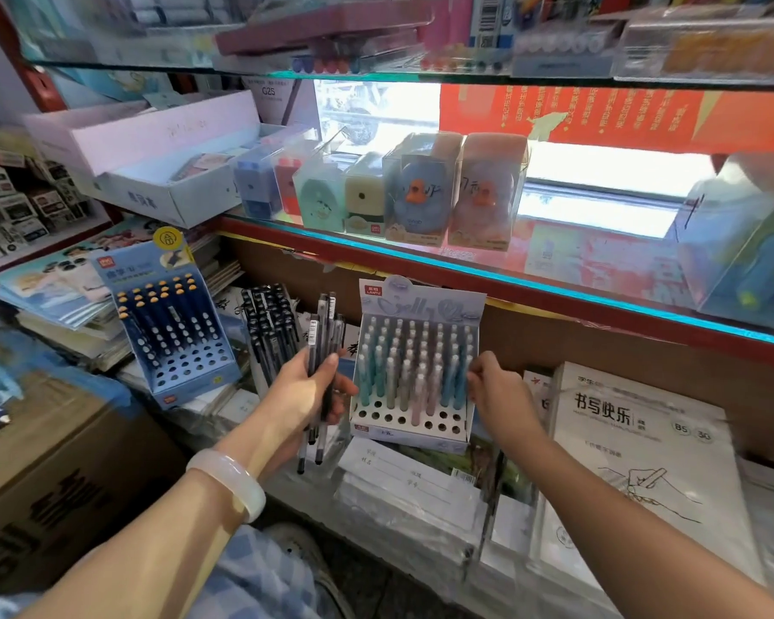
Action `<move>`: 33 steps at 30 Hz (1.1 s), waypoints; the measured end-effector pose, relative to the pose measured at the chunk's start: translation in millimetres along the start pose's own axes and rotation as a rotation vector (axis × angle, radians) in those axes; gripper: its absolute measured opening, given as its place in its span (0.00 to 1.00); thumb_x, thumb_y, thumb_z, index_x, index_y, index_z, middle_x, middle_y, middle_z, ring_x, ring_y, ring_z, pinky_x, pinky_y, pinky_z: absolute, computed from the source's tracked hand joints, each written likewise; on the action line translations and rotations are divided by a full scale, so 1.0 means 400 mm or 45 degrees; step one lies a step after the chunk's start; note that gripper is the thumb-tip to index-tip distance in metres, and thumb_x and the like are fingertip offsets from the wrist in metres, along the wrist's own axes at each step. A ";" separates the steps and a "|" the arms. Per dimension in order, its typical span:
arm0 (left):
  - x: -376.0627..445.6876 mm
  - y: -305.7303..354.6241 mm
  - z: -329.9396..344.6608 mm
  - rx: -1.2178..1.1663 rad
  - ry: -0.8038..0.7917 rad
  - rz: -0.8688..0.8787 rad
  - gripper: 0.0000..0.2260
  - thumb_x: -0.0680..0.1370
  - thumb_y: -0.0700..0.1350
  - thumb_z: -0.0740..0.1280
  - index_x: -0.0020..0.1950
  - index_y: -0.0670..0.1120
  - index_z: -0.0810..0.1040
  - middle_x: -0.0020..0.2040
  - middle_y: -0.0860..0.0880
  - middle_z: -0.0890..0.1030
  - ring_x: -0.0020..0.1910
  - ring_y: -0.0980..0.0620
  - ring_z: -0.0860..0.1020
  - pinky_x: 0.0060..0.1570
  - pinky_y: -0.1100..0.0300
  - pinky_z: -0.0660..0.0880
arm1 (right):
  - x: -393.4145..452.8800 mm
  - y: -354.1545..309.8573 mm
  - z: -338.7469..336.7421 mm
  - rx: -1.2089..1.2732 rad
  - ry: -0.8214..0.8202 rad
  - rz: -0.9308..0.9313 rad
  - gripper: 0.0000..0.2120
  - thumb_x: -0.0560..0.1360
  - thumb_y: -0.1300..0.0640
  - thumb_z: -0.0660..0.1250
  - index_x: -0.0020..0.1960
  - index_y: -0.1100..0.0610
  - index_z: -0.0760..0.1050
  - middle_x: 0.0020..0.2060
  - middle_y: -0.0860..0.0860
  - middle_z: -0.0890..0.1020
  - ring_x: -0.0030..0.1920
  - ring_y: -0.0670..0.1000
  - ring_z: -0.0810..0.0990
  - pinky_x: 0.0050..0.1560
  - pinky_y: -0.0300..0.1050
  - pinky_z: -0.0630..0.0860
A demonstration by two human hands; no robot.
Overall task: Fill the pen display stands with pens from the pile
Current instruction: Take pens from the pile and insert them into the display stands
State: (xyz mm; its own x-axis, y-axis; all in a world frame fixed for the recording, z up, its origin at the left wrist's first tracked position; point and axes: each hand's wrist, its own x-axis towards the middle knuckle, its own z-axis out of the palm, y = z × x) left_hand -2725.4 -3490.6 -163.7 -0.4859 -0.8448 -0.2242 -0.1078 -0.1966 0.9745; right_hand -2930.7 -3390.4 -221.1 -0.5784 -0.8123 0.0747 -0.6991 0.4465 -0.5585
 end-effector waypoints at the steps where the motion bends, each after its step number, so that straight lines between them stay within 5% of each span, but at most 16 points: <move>1: 0.000 -0.001 0.001 0.004 -0.002 -0.001 0.06 0.82 0.42 0.55 0.51 0.45 0.72 0.28 0.48 0.77 0.21 0.56 0.69 0.22 0.64 0.65 | 0.002 -0.002 0.002 -0.005 0.020 0.004 0.08 0.81 0.56 0.56 0.55 0.59 0.68 0.43 0.58 0.81 0.41 0.56 0.80 0.41 0.50 0.78; 7: -0.003 -0.002 0.009 0.038 -0.009 -0.032 0.05 0.82 0.39 0.53 0.50 0.43 0.67 0.33 0.45 0.75 0.24 0.54 0.67 0.22 0.64 0.64 | -0.005 -0.004 0.003 -0.032 -0.001 0.059 0.08 0.79 0.58 0.61 0.57 0.59 0.69 0.48 0.56 0.81 0.45 0.55 0.80 0.41 0.46 0.76; 12: -0.012 -0.003 -0.002 0.026 -0.070 -0.030 0.06 0.82 0.37 0.54 0.51 0.42 0.71 0.34 0.46 0.78 0.27 0.53 0.71 0.24 0.64 0.67 | -0.021 -0.073 -0.036 0.264 0.342 -0.027 0.08 0.77 0.56 0.64 0.55 0.56 0.73 0.48 0.49 0.79 0.43 0.46 0.77 0.43 0.40 0.75; 15: -0.023 0.008 0.000 0.011 -0.156 -0.015 0.06 0.81 0.37 0.56 0.52 0.41 0.71 0.36 0.45 0.80 0.28 0.53 0.73 0.26 0.64 0.70 | -0.017 -0.176 -0.047 0.514 0.040 -0.110 0.07 0.78 0.57 0.63 0.55 0.56 0.76 0.43 0.46 0.78 0.39 0.41 0.76 0.38 0.28 0.73; 19: -0.034 0.025 -0.020 -0.012 -0.232 -0.036 0.08 0.82 0.38 0.55 0.57 0.41 0.73 0.38 0.44 0.80 0.28 0.54 0.79 0.29 0.64 0.75 | -0.019 -0.289 -0.024 0.817 -0.311 -0.023 0.07 0.79 0.54 0.62 0.52 0.55 0.77 0.39 0.48 0.80 0.36 0.44 0.78 0.32 0.31 0.75; 24: -0.042 0.032 -0.100 0.004 -0.221 -0.052 0.10 0.82 0.39 0.55 0.58 0.41 0.74 0.41 0.42 0.81 0.32 0.52 0.80 0.32 0.62 0.78 | -0.017 -0.370 0.004 1.079 -0.414 -0.004 0.05 0.78 0.56 0.63 0.45 0.53 0.77 0.36 0.50 0.81 0.34 0.43 0.78 0.35 0.32 0.77; 29: -0.040 0.032 -0.160 -0.019 -0.187 -0.071 0.08 0.81 0.38 0.56 0.54 0.43 0.75 0.37 0.46 0.83 0.32 0.50 0.80 0.35 0.58 0.78 | -0.002 -0.435 0.040 0.982 -0.447 -0.026 0.08 0.78 0.57 0.64 0.40 0.54 0.76 0.35 0.52 0.82 0.35 0.47 0.79 0.42 0.40 0.80; 33: -0.033 0.041 -0.197 -0.050 -0.089 -0.064 0.09 0.81 0.38 0.56 0.57 0.41 0.73 0.41 0.43 0.83 0.36 0.49 0.82 0.39 0.56 0.80 | 0.026 -0.473 0.047 0.989 -0.477 -0.055 0.04 0.77 0.59 0.65 0.44 0.58 0.76 0.34 0.52 0.81 0.32 0.44 0.79 0.37 0.35 0.79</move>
State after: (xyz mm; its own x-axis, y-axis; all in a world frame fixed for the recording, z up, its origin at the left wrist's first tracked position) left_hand -2652.4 -3521.8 -144.9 -0.5403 -0.7967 -0.2706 -0.1002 -0.2584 0.9608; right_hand -2796.6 -3490.3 -130.5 -0.2855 -0.9539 -0.0925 -0.1527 0.1405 -0.9782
